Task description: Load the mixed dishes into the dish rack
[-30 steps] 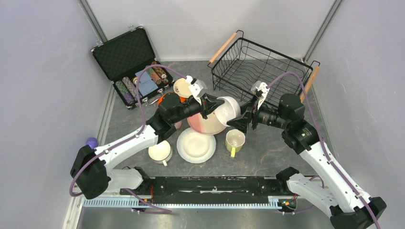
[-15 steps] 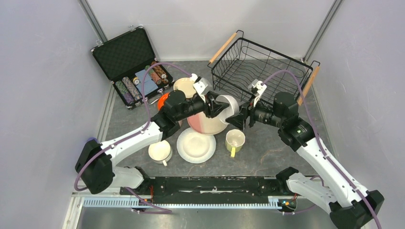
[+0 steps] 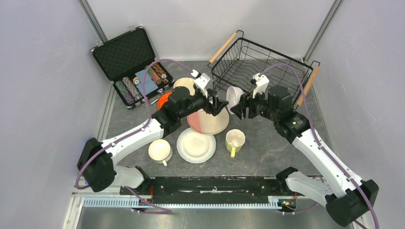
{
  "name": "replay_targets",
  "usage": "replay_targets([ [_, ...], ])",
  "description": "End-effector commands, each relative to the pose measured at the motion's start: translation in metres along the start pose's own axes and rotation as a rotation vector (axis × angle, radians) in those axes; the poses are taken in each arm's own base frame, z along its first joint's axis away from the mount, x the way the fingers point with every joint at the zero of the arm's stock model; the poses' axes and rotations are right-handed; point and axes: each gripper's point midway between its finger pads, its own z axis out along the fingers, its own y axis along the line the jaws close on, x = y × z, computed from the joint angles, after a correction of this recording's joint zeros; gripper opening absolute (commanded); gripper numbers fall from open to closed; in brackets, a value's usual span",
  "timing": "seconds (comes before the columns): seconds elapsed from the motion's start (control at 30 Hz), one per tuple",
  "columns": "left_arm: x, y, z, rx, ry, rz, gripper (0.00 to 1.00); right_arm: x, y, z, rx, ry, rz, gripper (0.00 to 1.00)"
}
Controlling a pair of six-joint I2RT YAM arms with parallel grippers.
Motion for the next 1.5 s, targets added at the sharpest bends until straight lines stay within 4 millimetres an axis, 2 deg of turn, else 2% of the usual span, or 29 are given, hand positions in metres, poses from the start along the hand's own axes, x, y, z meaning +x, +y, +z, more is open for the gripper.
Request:
replay_targets([
  [0.0, -0.029, 0.010, -0.012, -0.095, -0.050, 0.001, 0.79, -0.066, -0.005, -0.007, 0.066, -0.139, -0.066, 0.25],
  [0.1, -0.034, 0.014, -0.018, -0.127, -0.056, -0.011, 0.78, -0.097, -0.015, -0.010, 0.148, -0.165, -0.093, 0.25],
  [0.17, -0.030, 0.016, -0.024, -0.147, -0.047, -0.037, 0.78, -0.106, -0.033, -0.008, 0.253, -0.135, -0.116, 0.25],
  [0.33, -0.028, 0.022, -0.045, -0.217, -0.076, -0.131, 0.81, -0.124, -0.094, -0.014, 0.602, -0.069, -0.185, 0.23],
  [0.5, -0.022, 0.015, -0.061, -0.209, -0.063, -0.181, 0.81, -0.124, -0.143, -0.016, 0.880, 0.111, -0.330, 0.24],
  [0.57, -0.017, 0.012, -0.066, -0.195, -0.048, -0.191, 0.81, -0.115, -0.166, -0.018, 1.018, 0.235, -0.392, 0.24],
  [0.7, -0.007, 0.009, -0.074, -0.190, -0.031, -0.228, 0.80, -0.095, -0.195, -0.013, 1.166, 0.409, -0.528, 0.24],
  [0.77, -0.001, 0.001, -0.077, -0.154, -0.005, -0.245, 0.80, -0.084, -0.207, -0.008, 1.216, 0.474, -0.585, 0.23],
  [0.9, 0.008, -0.007, -0.086, -0.126, 0.026, -0.270, 0.79, -0.062, -0.236, 0.009, 1.264, 0.600, -0.631, 0.19],
  [1.0, 0.015, -0.009, -0.094, -0.121, 0.046, -0.273, 0.80, -0.049, -0.259, 0.019, 1.281, 0.674, -0.642, 0.21],
  [1.23, 0.032, -0.010, -0.109, -0.124, 0.100, -0.242, 0.80, -0.022, -0.313, 0.027, 1.306, 0.776, -0.629, 0.22],
  [1.47, 0.036, -0.013, -0.121, -0.113, 0.138, -0.210, 0.80, -0.007, -0.357, 0.029, 1.398, 0.852, -0.671, 0.22],
])
